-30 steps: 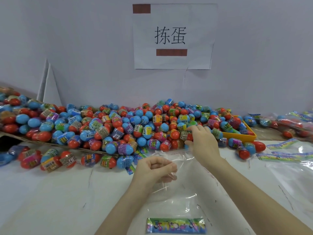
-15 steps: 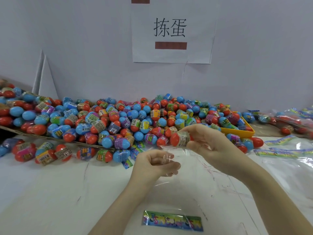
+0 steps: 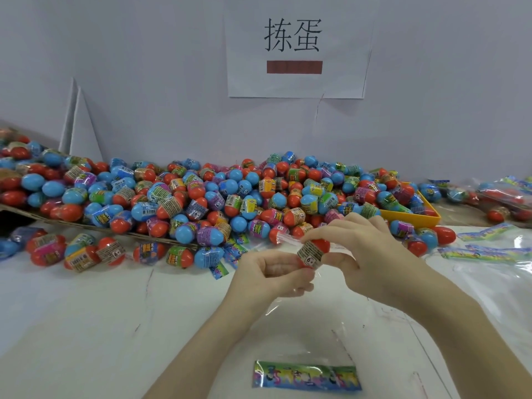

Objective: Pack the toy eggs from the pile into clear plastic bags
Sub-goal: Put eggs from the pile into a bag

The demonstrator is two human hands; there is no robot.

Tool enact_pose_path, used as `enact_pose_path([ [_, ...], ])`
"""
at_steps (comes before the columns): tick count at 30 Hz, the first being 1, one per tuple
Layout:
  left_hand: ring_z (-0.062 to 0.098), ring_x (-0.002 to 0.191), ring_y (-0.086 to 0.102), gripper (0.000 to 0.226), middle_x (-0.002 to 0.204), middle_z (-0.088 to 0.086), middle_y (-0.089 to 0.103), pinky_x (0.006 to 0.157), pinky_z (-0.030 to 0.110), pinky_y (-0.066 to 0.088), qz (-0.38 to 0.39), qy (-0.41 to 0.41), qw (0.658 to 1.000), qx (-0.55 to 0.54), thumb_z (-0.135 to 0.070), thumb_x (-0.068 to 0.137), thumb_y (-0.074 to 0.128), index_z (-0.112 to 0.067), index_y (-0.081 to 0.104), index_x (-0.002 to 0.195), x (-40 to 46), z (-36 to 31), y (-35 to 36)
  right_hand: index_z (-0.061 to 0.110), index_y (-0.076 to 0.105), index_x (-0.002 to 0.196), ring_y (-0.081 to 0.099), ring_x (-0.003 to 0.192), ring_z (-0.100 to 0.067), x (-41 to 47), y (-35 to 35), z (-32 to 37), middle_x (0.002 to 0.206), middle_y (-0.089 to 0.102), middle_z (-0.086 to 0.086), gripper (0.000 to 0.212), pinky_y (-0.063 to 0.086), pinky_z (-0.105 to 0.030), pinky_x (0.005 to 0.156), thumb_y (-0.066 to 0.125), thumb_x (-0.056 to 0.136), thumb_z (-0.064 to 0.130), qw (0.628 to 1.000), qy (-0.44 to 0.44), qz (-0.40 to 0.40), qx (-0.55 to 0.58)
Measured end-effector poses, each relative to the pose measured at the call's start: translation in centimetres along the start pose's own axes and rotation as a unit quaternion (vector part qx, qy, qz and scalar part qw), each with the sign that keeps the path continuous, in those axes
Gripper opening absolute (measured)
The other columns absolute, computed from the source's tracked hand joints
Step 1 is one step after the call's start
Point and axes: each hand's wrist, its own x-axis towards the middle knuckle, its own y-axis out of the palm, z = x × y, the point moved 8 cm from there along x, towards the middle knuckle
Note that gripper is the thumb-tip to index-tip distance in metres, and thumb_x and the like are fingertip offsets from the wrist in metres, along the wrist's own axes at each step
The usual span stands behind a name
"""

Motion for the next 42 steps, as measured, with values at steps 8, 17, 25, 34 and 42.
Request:
enact_pose_path([
  [8,0.012,0.067,0.069,0.023,0.072,0.002,0.072,0.065,0.021,0.056,0.028,0.047,0.998,0.042,-0.001,0.073,0.073,-0.022,0.074,0.08,-0.5,-1.1,0.6,0.035,0.046,0.122,0.039,0.089,-0.004,0.1,1.0,0.5,0.083,0.04,0.028,0.029,0.026,-0.024,0.082,0.047,0.094,0.028,0.997,-0.007,0.021,0.075],
  [17,0.024,0.074,0.071,0.008,0.076,0.009,0.071,0.075,0.034,0.057,0.059,0.018,0.996,0.06,-0.011,0.075,0.074,-0.012,0.074,0.083,-0.4,-0.5,0.7,0.044,0.05,0.08,0.05,0.079,0.013,-0.1,0.4,0.3,0.076,0.059,0.021,0.022,0.036,0.0,0.071,0.056,0.087,0.024,0.966,0.004,0.004,0.257],
  [25,0.019,0.067,0.07,0.016,0.073,0.006,0.069,0.063,0.022,0.054,0.089,-0.019,0.994,0.055,-0.011,0.076,0.073,-0.002,0.071,0.089,-0.5,-0.2,1.1,0.046,0.06,0.085,0.051,0.077,0.011,0.2,1.2,0.4,0.077,0.062,0.027,0.025,0.038,-0.004,0.065,0.038,0.077,0.056,0.959,-0.013,0.048,0.28],
  [34,0.019,0.074,0.068,0.027,0.081,0.012,0.071,0.067,0.027,0.056,0.094,-0.037,0.994,0.034,-0.028,0.066,0.072,-0.014,0.075,0.088,-0.7,0.2,1.0,0.04,0.054,0.099,0.064,0.077,0.001,-0.4,2.5,0.6,0.092,0.067,0.016,0.044,0.052,-0.016,0.068,0.067,0.059,0.054,0.915,0.013,0.128,0.383],
  [42,0.018,0.074,0.071,0.029,0.088,0.011,0.074,0.057,0.021,0.053,0.027,-0.05,0.997,-0.049,-0.027,0.069,0.069,-0.009,0.073,0.091,-0.5,0.4,0.2,0.033,0.049,0.107,0.07,0.073,-0.013,-0.4,4.1,1.4,0.098,0.065,0.0,0.066,0.054,-0.02,0.061,0.08,0.062,-0.004,0.856,0.055,0.16,0.489],
])
